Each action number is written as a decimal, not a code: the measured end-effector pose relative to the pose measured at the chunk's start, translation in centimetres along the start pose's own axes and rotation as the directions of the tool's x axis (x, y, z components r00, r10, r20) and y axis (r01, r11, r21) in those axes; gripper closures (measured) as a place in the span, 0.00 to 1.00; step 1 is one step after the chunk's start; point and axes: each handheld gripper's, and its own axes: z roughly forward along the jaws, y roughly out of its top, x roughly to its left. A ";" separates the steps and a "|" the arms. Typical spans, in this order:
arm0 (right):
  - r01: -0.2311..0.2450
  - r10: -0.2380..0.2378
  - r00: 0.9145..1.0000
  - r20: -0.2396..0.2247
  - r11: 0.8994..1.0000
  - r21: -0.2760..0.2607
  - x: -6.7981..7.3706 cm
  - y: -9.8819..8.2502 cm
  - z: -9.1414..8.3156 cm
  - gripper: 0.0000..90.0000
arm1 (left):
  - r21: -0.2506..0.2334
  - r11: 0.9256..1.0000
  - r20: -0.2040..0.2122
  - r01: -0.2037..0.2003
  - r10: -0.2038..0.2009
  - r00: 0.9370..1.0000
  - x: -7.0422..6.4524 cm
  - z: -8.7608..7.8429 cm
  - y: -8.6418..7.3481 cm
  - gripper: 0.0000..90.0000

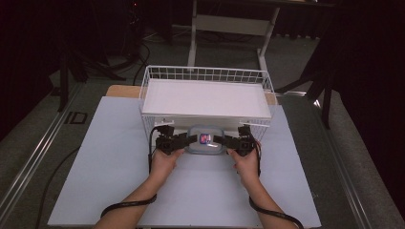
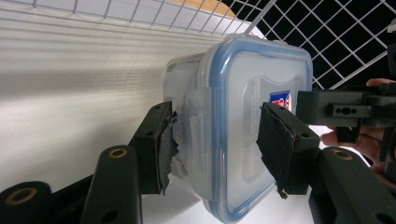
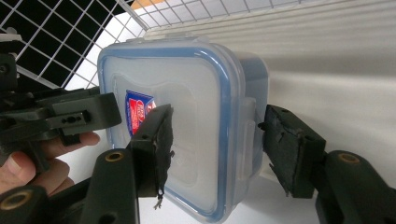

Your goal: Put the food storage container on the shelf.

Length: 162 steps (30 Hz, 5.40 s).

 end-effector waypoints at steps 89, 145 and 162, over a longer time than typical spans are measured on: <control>0.328 -0.327 0.931 0.160 0.944 0.019 4.6 -2.4 5.4 1.00 | -0.112 0.930 -0.014 -0.351 0.352 0.936 -3.2 -7.3 -4.8 0.02; 0.503 -0.501 0.864 0.054 0.853 -0.141 6.5 -4.4 -5.0 0.16 | -0.159 0.858 0.063 -0.489 0.503 0.862 -6.3 -10.3 -3.6 0.02; 0.486 -0.484 0.874 0.051 0.860 -0.153 4.4 -6.3 -9.0 0.17 | -0.121 0.871 0.031 -0.477 0.484 0.875 -4.3 -13.5 -5.4 0.02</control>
